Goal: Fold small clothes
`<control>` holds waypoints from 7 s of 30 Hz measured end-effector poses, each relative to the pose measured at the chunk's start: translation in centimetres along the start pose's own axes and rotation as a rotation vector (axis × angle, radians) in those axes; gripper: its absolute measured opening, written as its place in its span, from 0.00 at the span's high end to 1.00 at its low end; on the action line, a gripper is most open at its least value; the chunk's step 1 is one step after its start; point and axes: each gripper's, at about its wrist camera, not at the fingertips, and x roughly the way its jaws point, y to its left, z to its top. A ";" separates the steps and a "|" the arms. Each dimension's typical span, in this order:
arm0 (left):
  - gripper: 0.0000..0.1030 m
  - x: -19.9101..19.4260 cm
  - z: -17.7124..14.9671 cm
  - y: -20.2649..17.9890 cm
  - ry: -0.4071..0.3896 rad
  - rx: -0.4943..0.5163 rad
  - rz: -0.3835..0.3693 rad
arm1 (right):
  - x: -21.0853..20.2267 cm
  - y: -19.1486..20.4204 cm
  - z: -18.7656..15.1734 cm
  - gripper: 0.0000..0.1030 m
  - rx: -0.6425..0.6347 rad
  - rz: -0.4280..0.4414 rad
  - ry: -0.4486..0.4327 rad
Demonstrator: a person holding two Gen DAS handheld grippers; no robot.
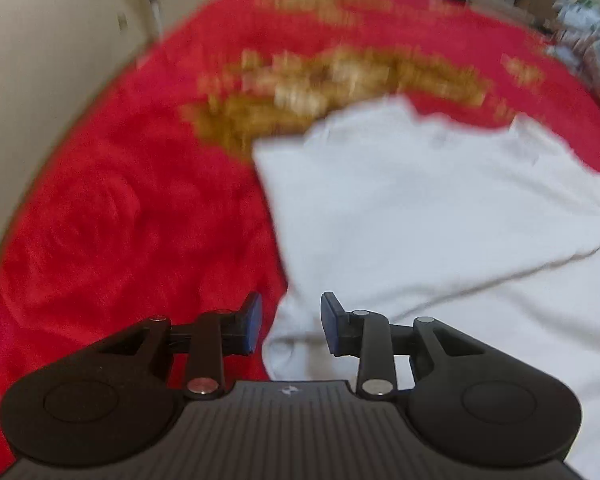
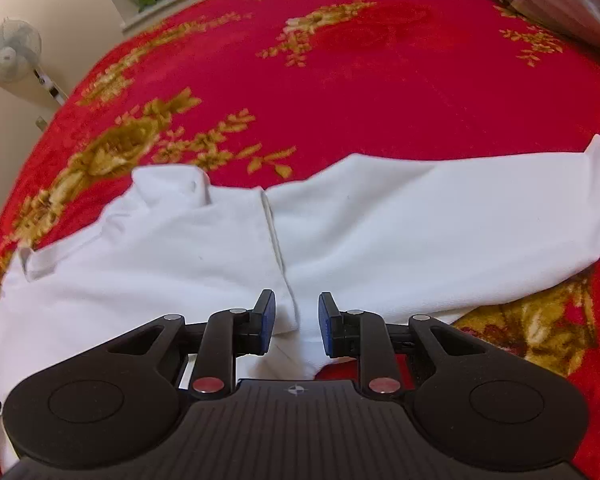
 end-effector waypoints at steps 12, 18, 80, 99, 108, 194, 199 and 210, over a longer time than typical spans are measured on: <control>0.36 -12.6 -3.6 -2.7 -0.432 0.053 0.037 | -8.3 -1.2 -0.1 0.76 -0.103 0.062 -0.194; 0.49 -9.4 -2.8 -3.5 -0.294 -0.043 0.071 | -11.2 -5.6 -0.4 0.76 -0.054 0.016 -0.226; 0.47 -6.3 -2.0 2.4 -0.209 -0.230 0.050 | -11.2 9.1 -0.3 0.94 -0.428 0.138 -0.703; 0.73 -1.5 -1.1 3.3 -0.019 -0.448 -0.222 | -9.6 9.4 -5.4 0.79 -0.299 0.275 -0.091; 0.72 3.8 -0.7 2.8 0.096 -0.514 -0.226 | -7.4 3.5 -3.4 0.77 -0.107 0.170 -0.187; 0.94 -0.1 -0.5 4.4 -0.009 -0.398 -0.294 | -2.3 -3.9 -4.3 0.95 0.479 0.195 -0.035; 0.95 2.0 -1.5 3.9 0.166 -0.333 -0.113 | -0.9 -4.5 -5.1 0.94 0.495 0.106 0.077; 0.87 1.6 -0.1 1.4 0.050 -0.267 -0.230 | -3.0 0.1 -2.9 0.78 0.137 0.150 -0.102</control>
